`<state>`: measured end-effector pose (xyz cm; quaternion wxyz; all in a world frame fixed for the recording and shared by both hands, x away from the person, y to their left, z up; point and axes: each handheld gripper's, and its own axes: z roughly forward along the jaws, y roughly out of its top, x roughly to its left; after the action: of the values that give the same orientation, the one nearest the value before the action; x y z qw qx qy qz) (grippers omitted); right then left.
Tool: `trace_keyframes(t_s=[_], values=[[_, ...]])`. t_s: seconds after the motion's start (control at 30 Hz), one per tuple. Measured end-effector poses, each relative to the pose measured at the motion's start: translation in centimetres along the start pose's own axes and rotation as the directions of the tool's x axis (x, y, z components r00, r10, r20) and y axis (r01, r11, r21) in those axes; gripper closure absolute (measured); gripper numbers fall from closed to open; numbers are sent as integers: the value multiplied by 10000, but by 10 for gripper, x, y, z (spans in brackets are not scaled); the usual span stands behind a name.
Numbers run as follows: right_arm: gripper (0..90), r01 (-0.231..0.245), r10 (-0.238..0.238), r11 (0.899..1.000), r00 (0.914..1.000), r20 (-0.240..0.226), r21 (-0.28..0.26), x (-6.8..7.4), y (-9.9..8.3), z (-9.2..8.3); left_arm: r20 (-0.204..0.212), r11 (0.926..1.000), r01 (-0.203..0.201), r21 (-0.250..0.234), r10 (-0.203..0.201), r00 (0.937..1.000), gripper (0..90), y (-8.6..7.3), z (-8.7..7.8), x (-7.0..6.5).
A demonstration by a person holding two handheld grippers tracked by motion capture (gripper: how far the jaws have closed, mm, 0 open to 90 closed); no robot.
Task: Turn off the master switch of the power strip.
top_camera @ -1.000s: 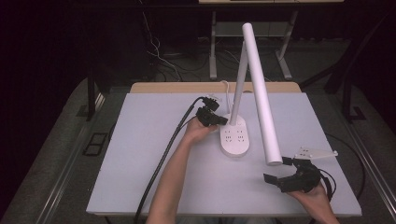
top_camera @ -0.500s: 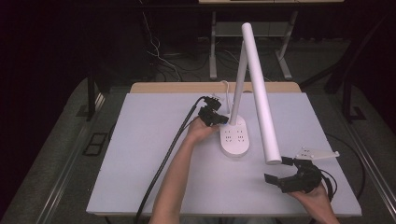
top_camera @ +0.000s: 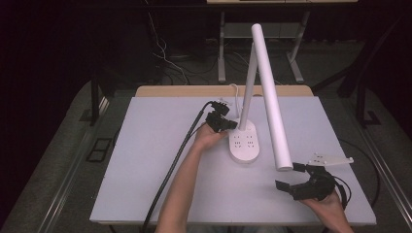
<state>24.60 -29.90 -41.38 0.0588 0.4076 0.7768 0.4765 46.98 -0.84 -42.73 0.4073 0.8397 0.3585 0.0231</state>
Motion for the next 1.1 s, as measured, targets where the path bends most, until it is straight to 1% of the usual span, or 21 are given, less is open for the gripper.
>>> trace_keyframes(t_s=[0.03, 0.13, 0.27, 0.33, 0.37, 0.4, 0.43, 0.5, 0.53, 0.57, 0.6, 0.63, 0.7, 0.73, 0.87, 0.9, 0.93, 1.0, 1.03, 1.07, 1.1], values=[[0, 3, -3, 10000, 10000, -5, 7, 0, 0, 0, -22, 9999, 98, -54, -98, 9999, 900, -1, 1, -1], [0, 5, -5, 10000, 10000, 10, -10, 1, 0, 0, -92, 10000, -8, -57, 8, 10000, 900, -2, 0, -2], [0, -33, 33, 10000, 10000, 11, 0, 0, 0, 0, -67, 9999, 60, -131, -61, 10000, 900, -1, 0, -2], [0, -70, 70, 10000, 10000, 7, -10, 0, 0, -1, -52, 10000, -5, -30, 4, 10000, 900, 0, 0, -2], [0, -71, 71, 10000, 10000, 15, -11, 0, 0, -1, -44, 10000, 29, -61, -29, 10000, 900, 0, 0, -2], [0, -65, 65, 10000, 10000, 22, 7, -1, 0, 0, 56, 9998, 98, -196, -97, 9999, 900, 0, -3, 0], [0, -65, 65, 10000, 10000, 22, 7, -1, 0, 0, 6, 9998, 108, -192, -108, 9999, 900, 0, -3, 1], [0, -55, 55, 10000, 10000, 0, 35, -1, 0, 0, 184, 9983, 440, -376, -434, 9989, 900, -1, -4, 5], [0, -9, 9, 10000, 10000, -12, 53, -2, 0, 1, 184, 9980, 501, -396, -494, 9986, 900, -2, -5, 7], [0, -9, 9, 10000, 10000, -12, 53, -2, 0, 1, 227, 9969, 572, -538, -560, 9982, 900, -2, -6, 8], [0, -27, 27, 10000, 10000, -13, 52, -2, 0, 1, 259, 9955, 669, -673, -653, 9975, 900, -2, -8, 9], [0, -55, 55, 10000, 10000, -10, 40, -2, 0, 1, 327, 9914, 906, -940, -879, 9956, 900, -2, -10, 8], [0, -86, 86, 9999, 10000, -20, 69, -3, 0, 1, 361, 9890, 891, -1178, -854, 9957, 900, -1, -16, 10], [0, -86, 86, 9999, 10000, -20, 69, -3, 0, 1, 396, 9878, 996, -1196, -955, 9946, 900, -1, -20, 10], [0, -75, 75, 9999, 10000, 6, 83, -3, 0, 1, 402, 9876, 853, -1318, -807, 9959, 862, -2, -30, 10], [0, -67, 67, 9999, 10000, 11, 92, -3, 0, 1, 394, 9893, 667, -1299, -620, 9973, 862, -2, -33, 11], [0, -64, 64, 9999, 10000, 18, 95, -3, 0, 1, 405, 9882, 737, -1346, -689, 9968, 861, -2, -35, 11], [0, -62, 62, 9999, 10000, 23, 93, -3, 0, 1, 402, 9916, 528, -1182, -483, 9980, 841, -3, -40, 12], [0, -71, 71, 9999, 10000, 27, 83, -3, 0, 1, 396, 9917, 493, -1184, -449, 9982, 820, -4, -42, 12], [0, -79, 79, 9999, 10000, 35, 89, -3, 0, 1, 408, 9910, 516, -1236, -469, 9981, 805, -4, -44, 12], [0, -81, 81, 9999, 10000, 42, 85, -3, 0, 2, 415, 9885, 567, -1403, -513, 9978, 794, -4, -46, 11]])
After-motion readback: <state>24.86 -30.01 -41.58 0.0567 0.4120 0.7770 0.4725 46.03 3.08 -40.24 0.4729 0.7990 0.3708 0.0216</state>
